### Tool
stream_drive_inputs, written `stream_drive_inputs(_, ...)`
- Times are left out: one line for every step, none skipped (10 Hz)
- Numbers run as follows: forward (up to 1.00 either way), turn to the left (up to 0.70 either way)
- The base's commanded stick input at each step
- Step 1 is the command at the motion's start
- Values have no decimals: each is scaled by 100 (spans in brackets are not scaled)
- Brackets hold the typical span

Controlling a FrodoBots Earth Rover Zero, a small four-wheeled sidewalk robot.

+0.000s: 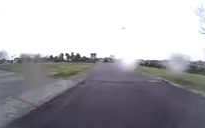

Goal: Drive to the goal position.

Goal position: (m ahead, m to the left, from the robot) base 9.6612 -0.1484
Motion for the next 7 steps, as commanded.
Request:
stream_drive_inputs(100, -5)
stream_drive_inputs(100, -40)
stream_drive_inputs(100, -38)
stream_drive_inputs(100, -36)
stream_drive_inputs(100, -18)
stream_drive_inputs(100, 0)
stream_drive_inputs(100, 0)
